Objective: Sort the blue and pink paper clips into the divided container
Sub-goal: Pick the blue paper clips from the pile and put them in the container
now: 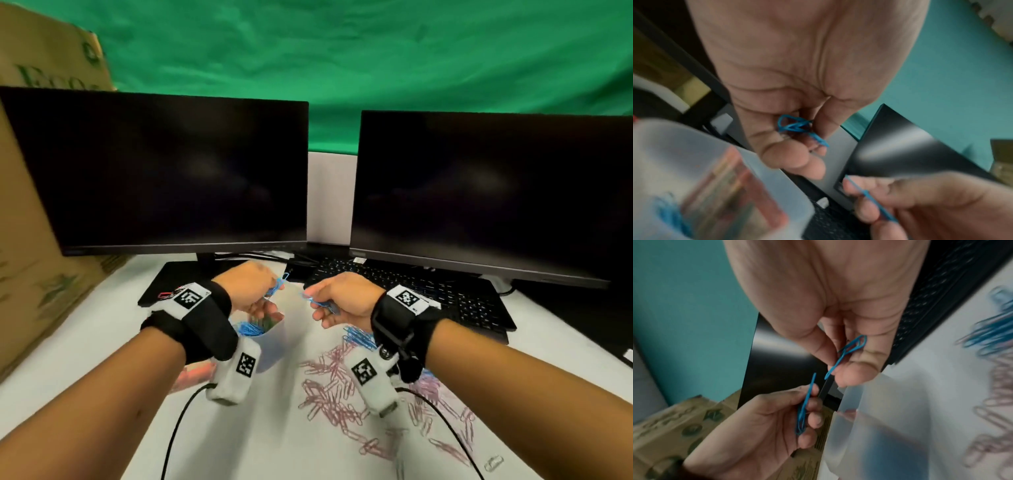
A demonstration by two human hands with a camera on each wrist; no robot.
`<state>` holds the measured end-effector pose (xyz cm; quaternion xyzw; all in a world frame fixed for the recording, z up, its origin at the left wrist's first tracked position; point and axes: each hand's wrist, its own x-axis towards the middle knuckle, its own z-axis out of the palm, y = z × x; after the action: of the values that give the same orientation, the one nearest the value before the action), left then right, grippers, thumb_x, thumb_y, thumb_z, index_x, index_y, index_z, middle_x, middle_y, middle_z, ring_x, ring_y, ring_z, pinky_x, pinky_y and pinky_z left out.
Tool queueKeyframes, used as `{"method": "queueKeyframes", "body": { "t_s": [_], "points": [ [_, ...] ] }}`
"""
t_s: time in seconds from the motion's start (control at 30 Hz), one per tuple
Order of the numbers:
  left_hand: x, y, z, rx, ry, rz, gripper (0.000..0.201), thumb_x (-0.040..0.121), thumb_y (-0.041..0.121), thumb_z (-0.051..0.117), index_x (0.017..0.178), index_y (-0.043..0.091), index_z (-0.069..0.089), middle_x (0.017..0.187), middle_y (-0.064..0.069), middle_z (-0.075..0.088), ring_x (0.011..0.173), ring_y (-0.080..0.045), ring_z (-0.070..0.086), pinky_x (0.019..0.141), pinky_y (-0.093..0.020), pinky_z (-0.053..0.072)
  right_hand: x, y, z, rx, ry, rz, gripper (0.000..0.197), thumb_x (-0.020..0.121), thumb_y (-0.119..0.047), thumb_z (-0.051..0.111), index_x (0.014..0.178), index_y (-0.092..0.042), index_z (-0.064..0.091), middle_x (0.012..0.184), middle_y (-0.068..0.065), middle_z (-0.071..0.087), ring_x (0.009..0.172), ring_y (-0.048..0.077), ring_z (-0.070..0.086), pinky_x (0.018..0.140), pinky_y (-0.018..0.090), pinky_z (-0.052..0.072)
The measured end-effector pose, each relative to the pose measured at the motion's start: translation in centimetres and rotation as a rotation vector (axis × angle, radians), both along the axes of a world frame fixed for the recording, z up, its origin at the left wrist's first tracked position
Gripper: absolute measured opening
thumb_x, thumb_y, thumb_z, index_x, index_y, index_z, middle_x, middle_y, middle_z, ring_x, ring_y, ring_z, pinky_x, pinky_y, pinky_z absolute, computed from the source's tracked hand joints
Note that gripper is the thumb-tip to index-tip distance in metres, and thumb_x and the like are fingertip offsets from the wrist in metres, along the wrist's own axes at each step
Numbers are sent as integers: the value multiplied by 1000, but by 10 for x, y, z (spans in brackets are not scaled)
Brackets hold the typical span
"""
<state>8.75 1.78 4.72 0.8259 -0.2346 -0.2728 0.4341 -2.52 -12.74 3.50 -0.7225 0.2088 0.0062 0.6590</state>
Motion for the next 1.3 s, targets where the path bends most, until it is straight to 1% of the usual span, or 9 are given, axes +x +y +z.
{"method": "queueKeyframes", "body": {
  "t_s": [0.2, 0.3, 0.43, 0.57, 0.77, 0.9, 1.0, 1.17, 1.3],
  "points": [
    [17, 21, -6, 425, -266, -39, 23, 93, 8, 48, 98, -4, 67, 73, -13, 62, 69, -28, 63, 54, -28, 48, 48, 38, 8, -315, 95, 117, 19, 90, 8, 47, 86, -5, 60, 68, 12, 56, 49, 18, 54, 44, 24, 49],
    [17, 19, -6, 546, -376, -64, 24, 91, 18, 58, 105, 2, 70, 83, -12, 66, 75, -26, 64, 63, -31, 54, 61, 48, 7, -485, 165, 190, 18, 91, 1, 50, 99, 3, 66, 67, 14, 62, 55, 23, 59, 59, 28, 58],
    [18, 15, -6, 606, -436, -78, 24, 86, 19, 66, 107, 9, 72, 95, -10, 72, 83, -23, 71, 73, -31, 60, 70, 54, 5, -626, 145, 197, 32, 81, -3, 60, 112, -2, 67, 73, 5, 64, 55, 15, 62, 41, 18, 48],
    [18, 14, -7, 627, -431, -96, 29, 83, 10, 68, 111, 8, 70, 96, -12, 72, 85, -24, 73, 74, -33, 62, 75, 58, 3, -667, 143, 219, 34, 76, 0, 63, 109, 2, 68, 78, 9, 67, 58, 17, 64, 51, 24, 53],
    [15, 11, -3, 594, -498, -75, 35, 84, 13, 69, 119, 10, 66, 100, -8, 67, 87, -21, 68, 75, -30, 59, 75, 51, 5, -707, 136, 237, 36, 76, 6, 64, 109, -8, 71, 90, 14, 75, 87, 27, 74, 84, 41, 59],
    [5, -1, 0, 552, -634, -107, 29, 82, 21, 73, 110, 14, 69, 110, -3, 66, 100, -20, 62, 84, -32, 55, 57, 29, 7, -693, 61, 169, 29, 77, 4, 61, 96, -16, 70, 81, 9, 71, 76, 23, 71, 80, 37, 60],
    [-10, -17, -2, 477, -668, -152, 20, 81, 17, 69, 101, 19, 68, 101, -1, 66, 96, -20, 62, 77, -30, 54, 31, 4, 6, -690, 67, 121, 21, 82, 0, 59, 91, -16, 66, 88, 15, 71, 72, 23, 67, 71, 35, 61],
    [-41, -50, -15, 415, -666, -294, 11, 81, 17, 69, 89, 25, 65, 91, 3, 59, 86, -20, 57, 72, -26, 45, -21, -49, -13, -756, 197, 57, 15, 85, -1, 61, 88, -15, 67, 76, 4, 67, 67, 17, 64, 51, 27, 54],
    [-61, -74, -33, 449, -667, -394, 10, 82, 18, 69, 92, 18, 70, 95, 0, 64, 88, -22, 60, 75, -29, 50, -65, -79, -27, -850, 305, 39, 19, 85, -3, 60, 96, -13, 71, 71, 2, 66, 63, 18, 63, 58, 31, 58]
  ]
}}
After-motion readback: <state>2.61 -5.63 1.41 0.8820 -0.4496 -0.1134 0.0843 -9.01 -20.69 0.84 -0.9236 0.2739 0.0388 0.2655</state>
